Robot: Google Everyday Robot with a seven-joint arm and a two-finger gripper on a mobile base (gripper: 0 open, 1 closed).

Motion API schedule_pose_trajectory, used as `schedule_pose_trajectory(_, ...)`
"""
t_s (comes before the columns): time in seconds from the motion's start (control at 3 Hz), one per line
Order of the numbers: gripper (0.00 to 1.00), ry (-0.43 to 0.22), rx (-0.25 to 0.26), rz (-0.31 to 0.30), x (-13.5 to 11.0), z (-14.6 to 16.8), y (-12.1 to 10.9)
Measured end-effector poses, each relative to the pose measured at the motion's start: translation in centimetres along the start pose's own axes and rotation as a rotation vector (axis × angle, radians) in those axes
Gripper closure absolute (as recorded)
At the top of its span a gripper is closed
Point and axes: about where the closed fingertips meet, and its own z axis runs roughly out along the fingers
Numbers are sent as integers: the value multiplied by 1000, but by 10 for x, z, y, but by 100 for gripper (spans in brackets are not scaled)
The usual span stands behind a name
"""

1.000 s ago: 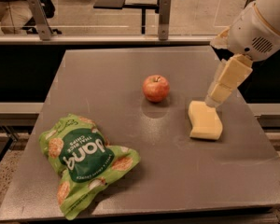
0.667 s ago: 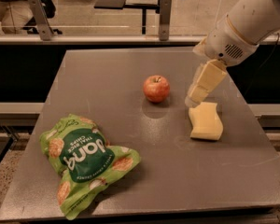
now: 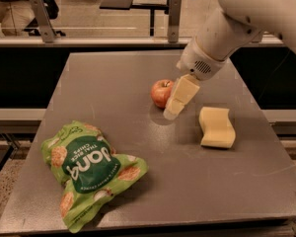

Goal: Move apple near green rice chip bag

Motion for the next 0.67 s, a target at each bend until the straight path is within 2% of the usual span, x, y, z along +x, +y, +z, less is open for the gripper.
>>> schedule_pose_trajectory(0.67,2,23,-27,0,-7,37,-6)
